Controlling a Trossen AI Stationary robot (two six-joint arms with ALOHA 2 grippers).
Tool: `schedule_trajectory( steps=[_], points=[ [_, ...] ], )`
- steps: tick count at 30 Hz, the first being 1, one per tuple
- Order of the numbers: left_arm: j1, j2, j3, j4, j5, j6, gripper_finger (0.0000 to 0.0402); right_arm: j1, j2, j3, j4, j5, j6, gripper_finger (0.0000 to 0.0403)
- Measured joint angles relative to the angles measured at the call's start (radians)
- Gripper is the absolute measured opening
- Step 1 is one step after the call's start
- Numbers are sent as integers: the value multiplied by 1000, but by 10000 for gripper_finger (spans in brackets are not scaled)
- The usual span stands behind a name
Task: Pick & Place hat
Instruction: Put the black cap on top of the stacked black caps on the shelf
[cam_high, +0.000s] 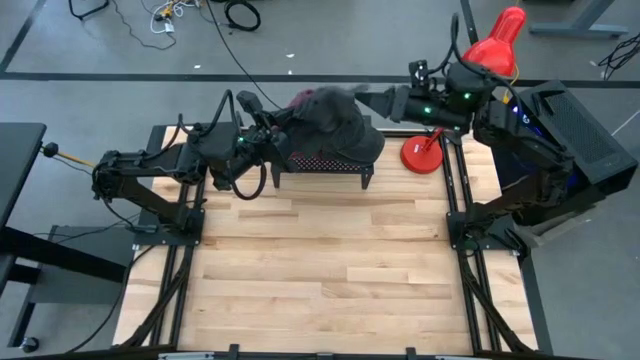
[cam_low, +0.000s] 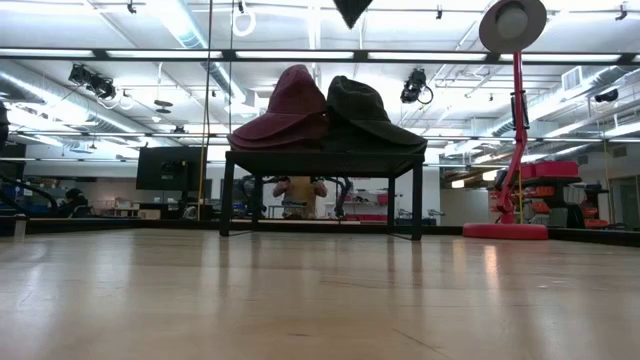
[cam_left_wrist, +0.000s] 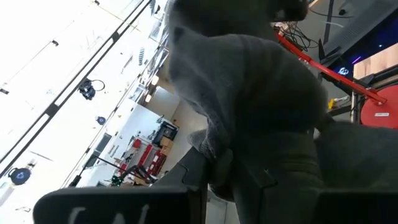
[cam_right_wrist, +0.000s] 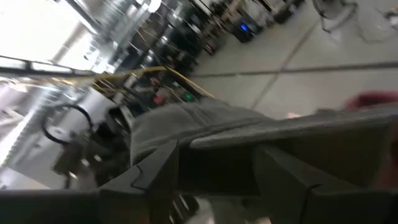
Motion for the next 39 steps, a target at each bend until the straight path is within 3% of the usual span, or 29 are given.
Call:
schedule_trajectory(
  steps=[16,27,39],
  points=[
    [1,0,0,-12,21,0,50,0,-82,0,-281,-62,-79,204],
    [90,-1,0,-11,259,-40,50,0,-157,0,-278,-51,-174,204],
    [310,-1,0,-4,692,24,50,0,-159,0,-311,-51,-240,204]
  ],
)
